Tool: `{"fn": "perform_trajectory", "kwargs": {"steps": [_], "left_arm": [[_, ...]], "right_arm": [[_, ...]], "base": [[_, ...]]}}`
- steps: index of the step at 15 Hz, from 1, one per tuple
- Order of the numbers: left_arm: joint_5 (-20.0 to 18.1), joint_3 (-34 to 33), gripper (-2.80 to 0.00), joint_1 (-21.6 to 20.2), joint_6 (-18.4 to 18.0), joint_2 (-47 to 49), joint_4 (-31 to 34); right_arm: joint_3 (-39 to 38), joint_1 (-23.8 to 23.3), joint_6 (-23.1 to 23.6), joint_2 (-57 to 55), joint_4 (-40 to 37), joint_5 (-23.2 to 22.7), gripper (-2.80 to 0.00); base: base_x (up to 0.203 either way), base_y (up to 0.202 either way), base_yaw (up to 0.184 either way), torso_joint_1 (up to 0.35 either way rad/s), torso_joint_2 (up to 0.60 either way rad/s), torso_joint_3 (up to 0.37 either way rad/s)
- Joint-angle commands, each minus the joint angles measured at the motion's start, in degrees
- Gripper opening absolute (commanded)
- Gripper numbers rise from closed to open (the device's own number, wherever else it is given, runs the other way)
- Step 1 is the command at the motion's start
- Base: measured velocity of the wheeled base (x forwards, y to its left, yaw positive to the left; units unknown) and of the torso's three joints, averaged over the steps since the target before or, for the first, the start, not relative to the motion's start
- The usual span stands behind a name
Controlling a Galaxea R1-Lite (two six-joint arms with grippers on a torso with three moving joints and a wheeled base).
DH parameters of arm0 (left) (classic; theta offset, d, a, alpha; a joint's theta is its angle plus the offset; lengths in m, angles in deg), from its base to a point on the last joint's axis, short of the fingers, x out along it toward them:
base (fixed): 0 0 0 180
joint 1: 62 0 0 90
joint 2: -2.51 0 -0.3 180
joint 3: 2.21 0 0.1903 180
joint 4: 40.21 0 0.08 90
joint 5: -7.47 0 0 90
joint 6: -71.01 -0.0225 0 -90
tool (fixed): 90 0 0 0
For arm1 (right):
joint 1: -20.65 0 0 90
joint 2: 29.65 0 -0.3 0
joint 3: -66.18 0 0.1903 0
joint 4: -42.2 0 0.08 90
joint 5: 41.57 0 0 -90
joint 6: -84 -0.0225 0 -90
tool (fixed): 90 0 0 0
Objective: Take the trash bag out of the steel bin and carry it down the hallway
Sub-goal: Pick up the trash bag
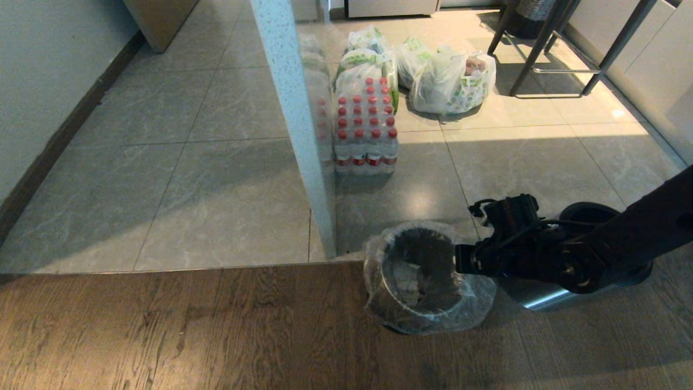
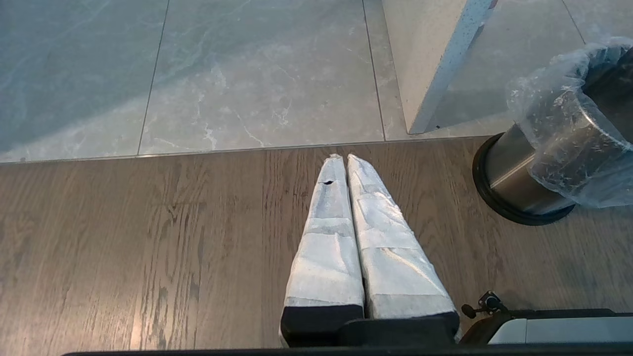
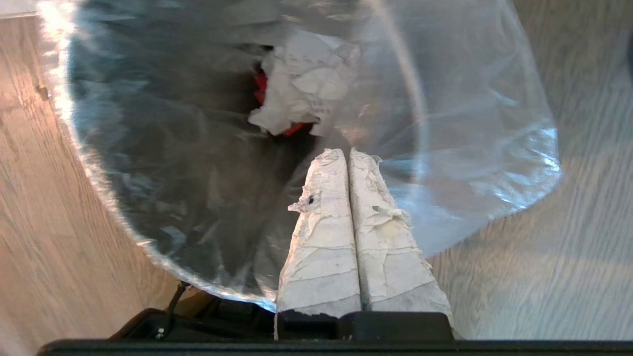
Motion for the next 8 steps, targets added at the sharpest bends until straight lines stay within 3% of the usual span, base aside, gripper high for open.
{"fn": "perform_trajectory", "kwargs": {"steps": [1, 8], "left_arm": [[0.02, -0.09, -2.8, -0.01, 0.04, 0.02, -0.02], [0.02, -0.09, -2.8, -0.01, 0.04, 0.02, -0.02]], "right_arm": [[0.45, 0.89, 0.08, -0.98, 0.98, 0.18, -2.8], [0.91, 0.33, 5.6, 0.91, 2.3, 0.53, -2.8]], "base": [[0.0, 0.0, 0.0, 0.0, 0.0, 0.0], [0.0, 0.0, 0.0, 0.0, 0.0, 0.0]]}}
